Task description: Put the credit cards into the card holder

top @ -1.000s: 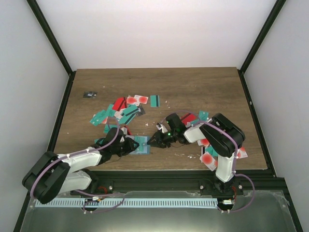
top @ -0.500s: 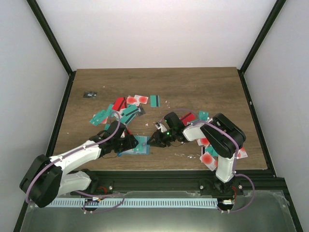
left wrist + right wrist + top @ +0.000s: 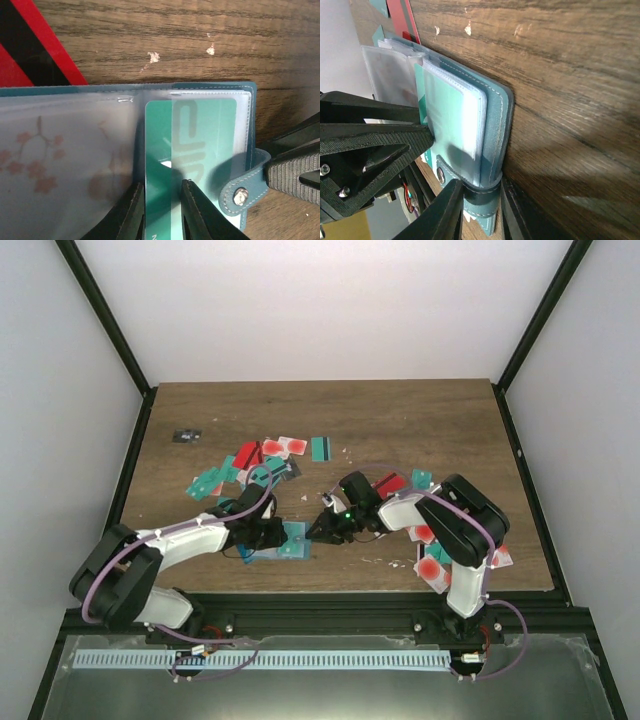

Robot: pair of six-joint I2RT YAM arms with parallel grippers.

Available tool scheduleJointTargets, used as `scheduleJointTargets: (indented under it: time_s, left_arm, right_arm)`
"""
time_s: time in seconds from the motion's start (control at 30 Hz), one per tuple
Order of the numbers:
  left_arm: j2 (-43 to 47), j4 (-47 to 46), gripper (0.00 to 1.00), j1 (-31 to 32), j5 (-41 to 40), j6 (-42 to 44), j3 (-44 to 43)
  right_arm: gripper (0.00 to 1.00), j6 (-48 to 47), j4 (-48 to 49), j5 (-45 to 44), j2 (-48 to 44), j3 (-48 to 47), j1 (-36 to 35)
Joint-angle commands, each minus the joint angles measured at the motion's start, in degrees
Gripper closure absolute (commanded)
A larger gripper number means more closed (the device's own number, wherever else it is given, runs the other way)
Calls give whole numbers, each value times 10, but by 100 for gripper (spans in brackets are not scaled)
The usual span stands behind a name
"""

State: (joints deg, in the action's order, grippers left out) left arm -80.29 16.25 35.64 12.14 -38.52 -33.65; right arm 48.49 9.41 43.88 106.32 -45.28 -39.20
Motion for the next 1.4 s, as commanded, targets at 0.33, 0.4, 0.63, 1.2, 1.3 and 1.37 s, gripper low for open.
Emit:
scheduleJointTargets:
  time_s: [0.33,0.4,0.63,1.2,1.3,1.37]
  left_arm:
    - [-39,-10,81,28,44,-11,-41]
    - [-47,-14,80,35,52,-28,-51]
    - [-67,-8,78,52,69,-45,-75]
    - [-10,195,45,48,48,14,-161]
    - [15,231,40,45,36,19,-172]
    - [30,248,37,39,34,19,-171]
  right_arm:
    - [76,-1,-28,-27,7,-14,-2]
    - [76,-2,-30,-28,6,-17,-2]
    - [76,-13,-50,-38,-2,-24,-2]
    - [52,-267,-302,-116,-59,-160,11]
    - [46,-285,-338,-133,-76,-169,8]
    - [41,-295,-361,-154,-89,-173,2]
